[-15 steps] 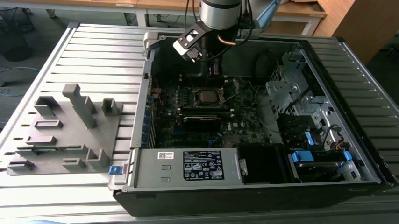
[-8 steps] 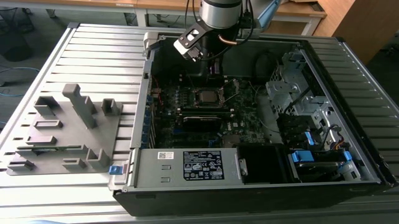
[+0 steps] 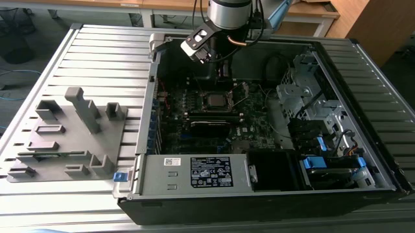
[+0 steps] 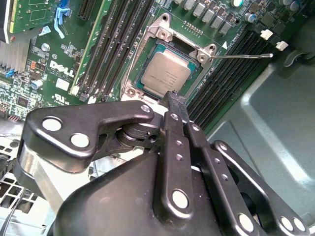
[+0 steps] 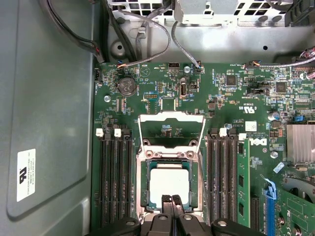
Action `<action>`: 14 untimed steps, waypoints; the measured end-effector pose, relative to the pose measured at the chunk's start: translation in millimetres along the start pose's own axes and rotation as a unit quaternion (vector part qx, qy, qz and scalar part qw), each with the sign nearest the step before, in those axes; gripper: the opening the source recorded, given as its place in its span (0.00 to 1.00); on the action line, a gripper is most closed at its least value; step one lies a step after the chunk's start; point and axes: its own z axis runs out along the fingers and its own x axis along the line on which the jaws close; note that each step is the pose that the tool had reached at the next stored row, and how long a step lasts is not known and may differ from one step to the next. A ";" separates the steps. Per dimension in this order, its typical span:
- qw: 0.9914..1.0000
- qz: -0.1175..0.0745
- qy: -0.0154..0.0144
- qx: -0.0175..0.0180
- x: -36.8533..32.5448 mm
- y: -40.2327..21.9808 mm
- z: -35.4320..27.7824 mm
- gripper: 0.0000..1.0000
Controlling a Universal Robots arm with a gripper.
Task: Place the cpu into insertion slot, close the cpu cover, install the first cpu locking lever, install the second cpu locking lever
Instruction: 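Close the cpu cover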
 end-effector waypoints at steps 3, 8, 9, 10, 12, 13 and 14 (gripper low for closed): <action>1.000 0.000 0.000 0.000 0.0 0.1 -3.5 0.11; 1.000 0.000 0.000 0.000 0.1 0.2 -4.5 0.11; 1.000 0.000 0.000 0.000 0.1 0.2 -4.5 0.11; 1.000 0.000 0.000 0.000 0.1 0.2 -4.5 0.11; 1.000 0.000 0.000 0.000 0.1 0.3 -8.9 0.11; 1.000 0.000 0.000 0.000 0.1 0.4 -8.9 0.11; 1.000 0.000 0.000 0.000 0.1 0.4 -8.9 0.11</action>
